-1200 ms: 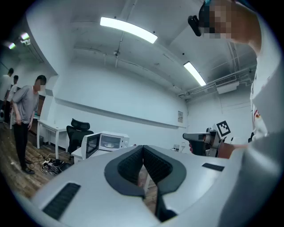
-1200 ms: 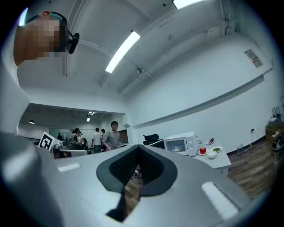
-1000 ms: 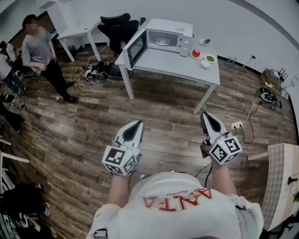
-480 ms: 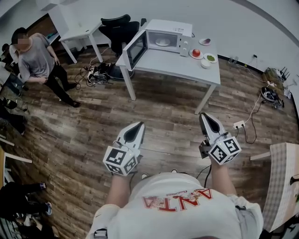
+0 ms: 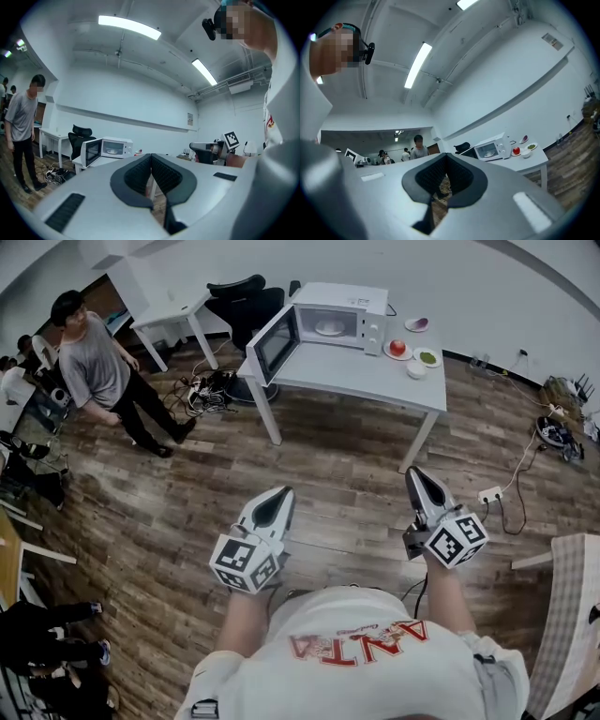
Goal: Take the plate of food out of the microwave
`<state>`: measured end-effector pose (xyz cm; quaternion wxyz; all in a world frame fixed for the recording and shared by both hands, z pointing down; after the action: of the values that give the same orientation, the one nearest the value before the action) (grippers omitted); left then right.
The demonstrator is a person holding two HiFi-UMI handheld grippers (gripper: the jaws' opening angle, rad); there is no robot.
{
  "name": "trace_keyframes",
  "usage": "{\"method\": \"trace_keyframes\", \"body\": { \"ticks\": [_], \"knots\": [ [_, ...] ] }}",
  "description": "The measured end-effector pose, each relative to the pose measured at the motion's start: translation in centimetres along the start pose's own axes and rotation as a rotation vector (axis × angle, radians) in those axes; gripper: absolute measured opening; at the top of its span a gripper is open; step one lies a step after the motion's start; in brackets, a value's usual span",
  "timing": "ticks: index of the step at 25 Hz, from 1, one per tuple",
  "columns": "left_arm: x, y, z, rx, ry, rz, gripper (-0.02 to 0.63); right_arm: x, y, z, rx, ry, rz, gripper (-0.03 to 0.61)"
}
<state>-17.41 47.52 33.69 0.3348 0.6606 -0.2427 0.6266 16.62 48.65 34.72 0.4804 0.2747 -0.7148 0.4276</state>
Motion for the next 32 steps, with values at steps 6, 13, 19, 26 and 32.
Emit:
{"method": "trace_keyframes", "body": {
  "ticks": [6, 13, 19, 26, 32],
  "knots": [
    [1.3, -2.8, 1.7, -0.021, 0.011, -0.013, 0.009, 0.4, -3.6, -0.6, -0.009, 0.038, 0.07, 0.002],
    [2.5, -1.9, 3.6, -0.038, 0.04, -0.049, 0.009, 1.8, -5.7, 0.6, -0.007, 0.067, 0.12, 0.002],
    [2.7, 1.5, 7.2, -0.01, 0.029, -0.061, 0.009, 2.1, -7.7, 3.8, 0.025, 0.074, 0.121, 0.002],
    [2.2, 7.8, 12.4, 0.016, 0.02, -0.051, 0.009, 1.9, -9.9, 11.0, 0.069, 0.095, 0.084, 0.003],
    [0.8, 14.7, 15.1, 0.008, 0.017, -0.058, 0.009, 2.5, -9.9, 18.9, 0.057, 0.126, 0.075, 0.002]
  ]
}}
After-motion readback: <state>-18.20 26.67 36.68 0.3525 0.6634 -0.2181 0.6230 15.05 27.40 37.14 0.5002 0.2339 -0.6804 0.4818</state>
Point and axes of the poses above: the fingertips, and each gripper's own axes: z forward along the fingers, y to its left, x out of its underside, the point moved 9 cm from there along -z, backward along the fingers, and after that the axes turned 4 degrees about -y, right-handed, at the moved point
